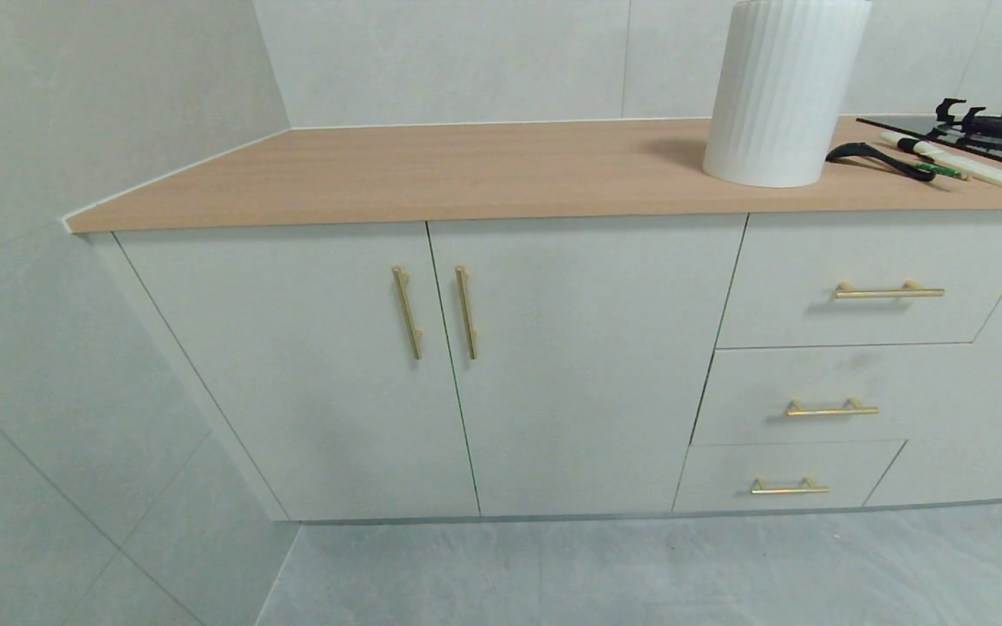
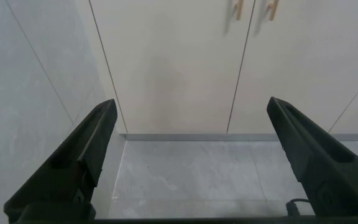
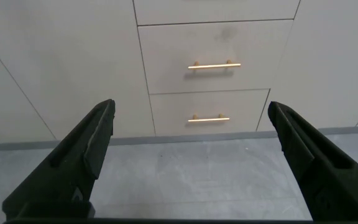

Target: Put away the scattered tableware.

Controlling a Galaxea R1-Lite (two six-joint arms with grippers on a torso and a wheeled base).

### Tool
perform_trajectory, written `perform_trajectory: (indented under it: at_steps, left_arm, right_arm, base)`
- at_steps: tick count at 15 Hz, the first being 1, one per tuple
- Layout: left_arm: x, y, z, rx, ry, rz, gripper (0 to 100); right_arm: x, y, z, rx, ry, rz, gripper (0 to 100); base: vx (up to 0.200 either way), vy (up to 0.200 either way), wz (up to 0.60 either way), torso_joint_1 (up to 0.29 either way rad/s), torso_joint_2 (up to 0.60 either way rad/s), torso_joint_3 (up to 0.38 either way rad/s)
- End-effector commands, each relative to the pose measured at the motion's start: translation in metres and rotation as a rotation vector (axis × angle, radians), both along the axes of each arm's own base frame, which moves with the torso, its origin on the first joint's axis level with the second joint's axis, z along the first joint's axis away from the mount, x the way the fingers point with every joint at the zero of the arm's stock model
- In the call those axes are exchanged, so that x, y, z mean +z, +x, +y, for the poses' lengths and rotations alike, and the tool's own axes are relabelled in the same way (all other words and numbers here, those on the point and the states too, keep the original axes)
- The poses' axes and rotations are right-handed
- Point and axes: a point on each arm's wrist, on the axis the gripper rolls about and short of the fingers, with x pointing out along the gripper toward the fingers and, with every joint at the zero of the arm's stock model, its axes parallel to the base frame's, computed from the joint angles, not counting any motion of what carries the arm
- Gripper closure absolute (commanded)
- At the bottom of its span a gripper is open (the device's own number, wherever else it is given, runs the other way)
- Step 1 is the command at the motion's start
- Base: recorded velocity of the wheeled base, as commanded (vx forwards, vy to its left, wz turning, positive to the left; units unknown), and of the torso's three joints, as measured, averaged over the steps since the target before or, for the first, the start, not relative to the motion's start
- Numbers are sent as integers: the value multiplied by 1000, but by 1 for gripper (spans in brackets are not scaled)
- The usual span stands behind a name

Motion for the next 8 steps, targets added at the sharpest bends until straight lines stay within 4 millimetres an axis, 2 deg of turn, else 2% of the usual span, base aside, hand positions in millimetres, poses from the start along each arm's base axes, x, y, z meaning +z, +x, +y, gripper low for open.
perform_trajectory:
  at_steps: [1,8]
  left_arm:
    - [0,0,0,0,-1,-1,0]
    - [0,0,0,0,2,1,0]
  right_arm:
    - [0,0,0,0,0,4,0]
    - [0,0,0,1,-4,5,0]
  base:
    - [0,0,0,0,0,0]
    - [0,0,0,0,0,0]
